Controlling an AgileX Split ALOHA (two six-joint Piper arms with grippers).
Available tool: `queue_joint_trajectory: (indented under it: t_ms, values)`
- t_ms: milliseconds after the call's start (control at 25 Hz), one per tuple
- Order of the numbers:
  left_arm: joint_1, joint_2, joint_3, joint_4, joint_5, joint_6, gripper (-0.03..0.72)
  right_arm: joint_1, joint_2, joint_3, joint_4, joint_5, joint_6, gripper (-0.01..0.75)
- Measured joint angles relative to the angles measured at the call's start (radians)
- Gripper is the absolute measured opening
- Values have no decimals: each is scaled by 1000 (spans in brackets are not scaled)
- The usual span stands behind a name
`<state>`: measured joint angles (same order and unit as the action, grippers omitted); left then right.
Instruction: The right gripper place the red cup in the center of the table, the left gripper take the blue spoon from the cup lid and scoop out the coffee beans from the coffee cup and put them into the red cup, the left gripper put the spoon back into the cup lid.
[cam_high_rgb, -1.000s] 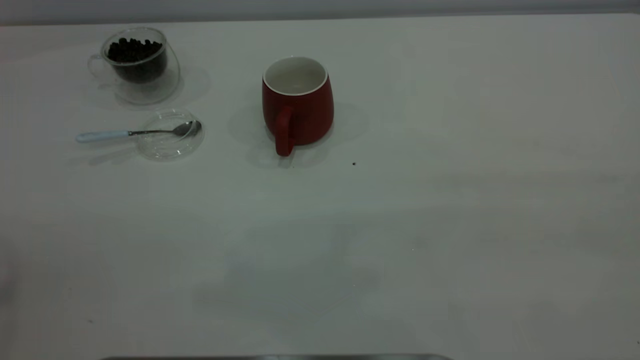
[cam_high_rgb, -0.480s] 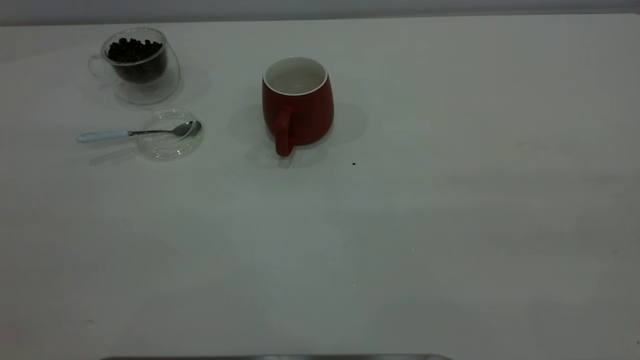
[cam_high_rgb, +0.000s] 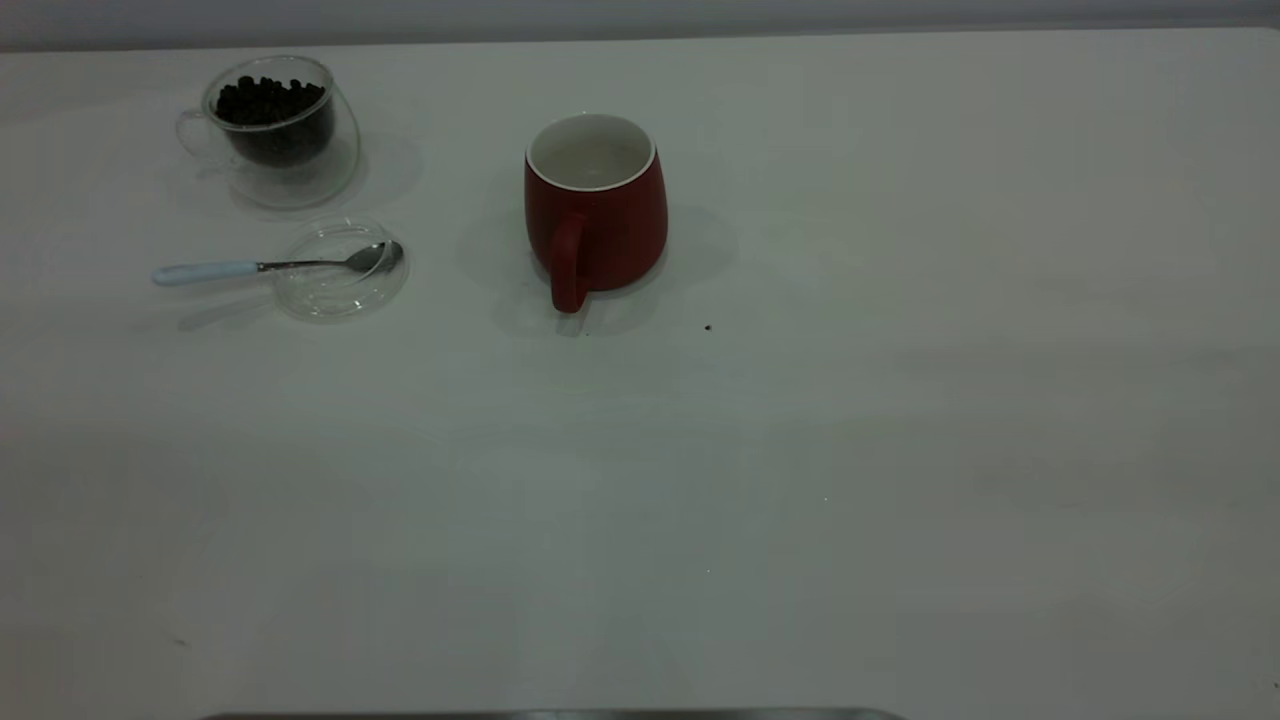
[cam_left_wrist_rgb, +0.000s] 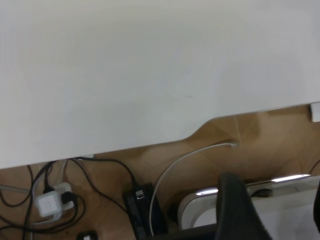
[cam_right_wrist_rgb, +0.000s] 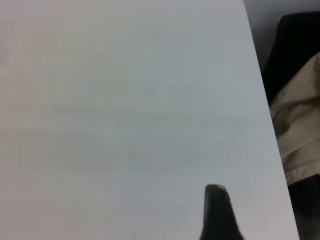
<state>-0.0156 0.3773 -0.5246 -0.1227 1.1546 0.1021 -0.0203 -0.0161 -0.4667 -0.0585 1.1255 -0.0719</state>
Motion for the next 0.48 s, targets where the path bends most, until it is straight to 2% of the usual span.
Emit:
queue_joint_trajectory:
  t_ms: [480]
  values:
    - [-4, -66, 41, 9, -29, -42, 433, 0, 0, 0, 0, 0, 0, 518]
